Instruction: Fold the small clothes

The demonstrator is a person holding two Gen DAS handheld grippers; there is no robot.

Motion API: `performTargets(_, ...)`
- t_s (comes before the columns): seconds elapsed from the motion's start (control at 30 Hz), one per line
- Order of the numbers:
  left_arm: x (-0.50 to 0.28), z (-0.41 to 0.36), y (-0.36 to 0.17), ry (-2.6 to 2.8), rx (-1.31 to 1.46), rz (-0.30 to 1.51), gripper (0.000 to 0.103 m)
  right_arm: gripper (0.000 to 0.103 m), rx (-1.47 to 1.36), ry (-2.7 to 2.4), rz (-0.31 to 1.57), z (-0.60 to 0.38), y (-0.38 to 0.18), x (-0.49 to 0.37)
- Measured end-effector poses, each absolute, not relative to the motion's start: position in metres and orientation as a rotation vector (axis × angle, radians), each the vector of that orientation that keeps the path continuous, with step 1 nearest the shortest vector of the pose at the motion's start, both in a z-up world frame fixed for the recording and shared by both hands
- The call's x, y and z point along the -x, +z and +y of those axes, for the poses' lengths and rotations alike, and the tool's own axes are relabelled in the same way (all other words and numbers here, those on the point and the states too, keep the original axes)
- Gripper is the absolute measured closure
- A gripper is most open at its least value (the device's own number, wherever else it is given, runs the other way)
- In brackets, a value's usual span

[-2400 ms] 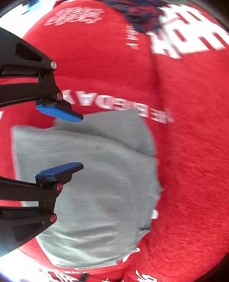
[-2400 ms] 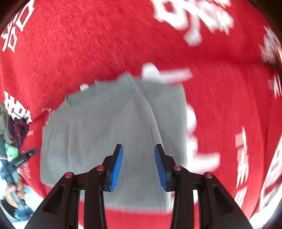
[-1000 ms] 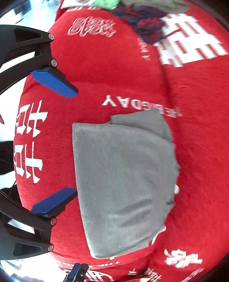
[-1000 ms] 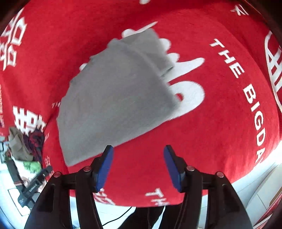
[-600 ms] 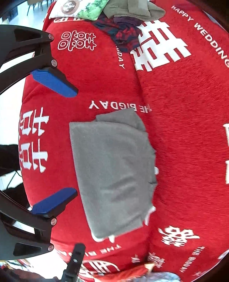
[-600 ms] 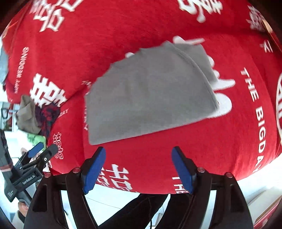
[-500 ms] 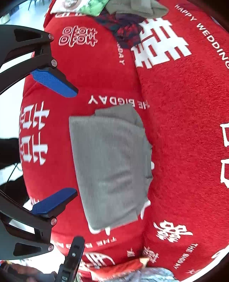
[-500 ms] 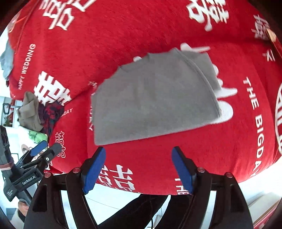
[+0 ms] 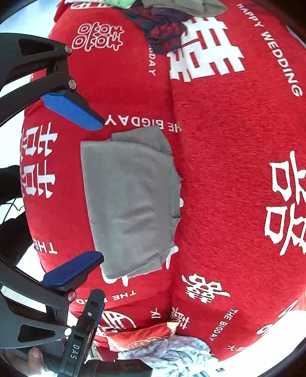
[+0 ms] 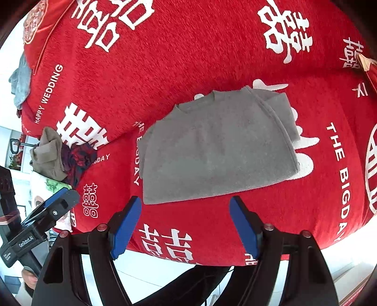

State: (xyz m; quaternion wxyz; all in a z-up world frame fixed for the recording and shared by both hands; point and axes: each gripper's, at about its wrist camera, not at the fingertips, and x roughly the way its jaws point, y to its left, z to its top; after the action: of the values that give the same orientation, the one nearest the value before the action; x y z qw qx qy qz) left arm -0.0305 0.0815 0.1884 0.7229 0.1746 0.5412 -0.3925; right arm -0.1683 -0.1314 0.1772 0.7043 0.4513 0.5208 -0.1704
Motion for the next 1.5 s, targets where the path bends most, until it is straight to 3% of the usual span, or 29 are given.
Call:
performTargets(0.33,0.041,0.072,0.238,-0.800,-0.410,0.905,0.000,0.023,-0.976,-0.413,1.105,-0.144,0.198,0.171)
performTargets(0.5,0.035,0.062,0.241,-0.828,-0.379,0.954,0.000,0.023,-0.951,-0.408,1.101,-0.149,0.203,0.166)
performTargets(0.7,0.033,0.065,0.251,-0.823,-0.283,0.890,0.000,0.023,-0.911,-0.399,1.057,-0.157,0.212,0.163)
performTargets(1.0,-0.010,0.071,0.207,-0.753,-0.001,1.178,0.000,0.020,-0.892,-0.369,1.051,-0.171,0.206,0.156)
performTargets(1.2,0.007,0.064,0.214,-0.577,-0.314,0.956,0.000,0.020,-0.898,-0.309,1.104,-0.180,0.190,0.152)
performTargets(1.5,-0.001,0.074,0.222,-0.352,-0.224,1.013,0.000,0.020,-0.826,-0.194,1.054,-0.201,0.204,0.132)
